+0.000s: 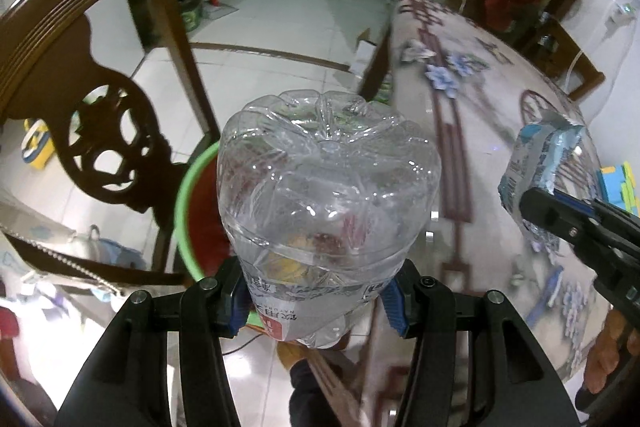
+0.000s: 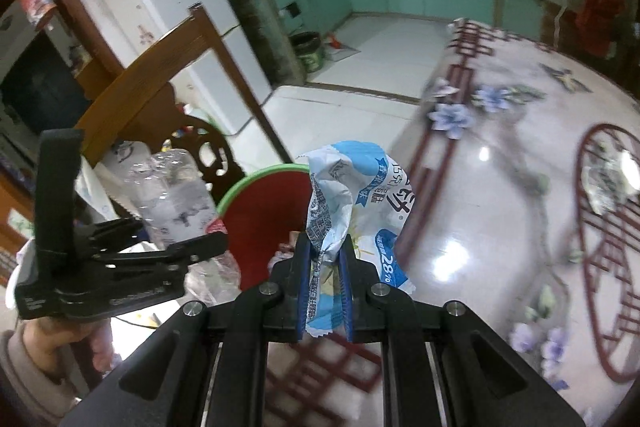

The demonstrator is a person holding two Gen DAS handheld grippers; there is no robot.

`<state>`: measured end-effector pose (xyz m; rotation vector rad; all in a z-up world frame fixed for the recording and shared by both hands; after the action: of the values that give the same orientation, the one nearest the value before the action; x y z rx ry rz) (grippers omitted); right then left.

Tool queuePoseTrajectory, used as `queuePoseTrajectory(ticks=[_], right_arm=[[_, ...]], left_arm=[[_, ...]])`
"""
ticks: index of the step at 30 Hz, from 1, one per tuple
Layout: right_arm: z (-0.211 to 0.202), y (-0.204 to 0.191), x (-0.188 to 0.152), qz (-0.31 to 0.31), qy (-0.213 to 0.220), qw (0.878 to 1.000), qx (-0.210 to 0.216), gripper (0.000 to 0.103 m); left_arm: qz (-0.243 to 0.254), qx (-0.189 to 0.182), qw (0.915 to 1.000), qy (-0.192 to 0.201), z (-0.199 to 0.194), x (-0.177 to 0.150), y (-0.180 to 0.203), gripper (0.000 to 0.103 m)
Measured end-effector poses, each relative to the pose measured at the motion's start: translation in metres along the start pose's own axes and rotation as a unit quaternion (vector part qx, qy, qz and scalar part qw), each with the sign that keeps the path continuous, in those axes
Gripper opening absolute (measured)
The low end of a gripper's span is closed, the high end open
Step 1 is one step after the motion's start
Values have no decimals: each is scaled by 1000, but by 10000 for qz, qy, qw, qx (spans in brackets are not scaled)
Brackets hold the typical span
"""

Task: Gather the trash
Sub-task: 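Carry the bottle and snack packet over the red bin with both tools, then open both tools to drop the bottle and packet into the bin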

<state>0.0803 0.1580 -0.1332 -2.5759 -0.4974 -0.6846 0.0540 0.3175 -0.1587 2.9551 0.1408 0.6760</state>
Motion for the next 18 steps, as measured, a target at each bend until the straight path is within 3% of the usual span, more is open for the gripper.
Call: queuePoseTrajectory(ticks=[18], right_arm=[[67,-30,24,-22,-346,9985,423,11]], left_arm=[[-105,85,9997,-226,37,30,-44,52]])
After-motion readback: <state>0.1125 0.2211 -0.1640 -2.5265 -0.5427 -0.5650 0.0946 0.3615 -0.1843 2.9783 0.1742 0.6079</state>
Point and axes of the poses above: each gripper's, at about its wrist camera, not at the fingertips, and z roughly the way its jaws point, y to its right, x to its top, the point moved 2 cm from there along z, roughly the way its jaws point, and after that the axes turned 2 degrees about x, right-handed, at the moved point
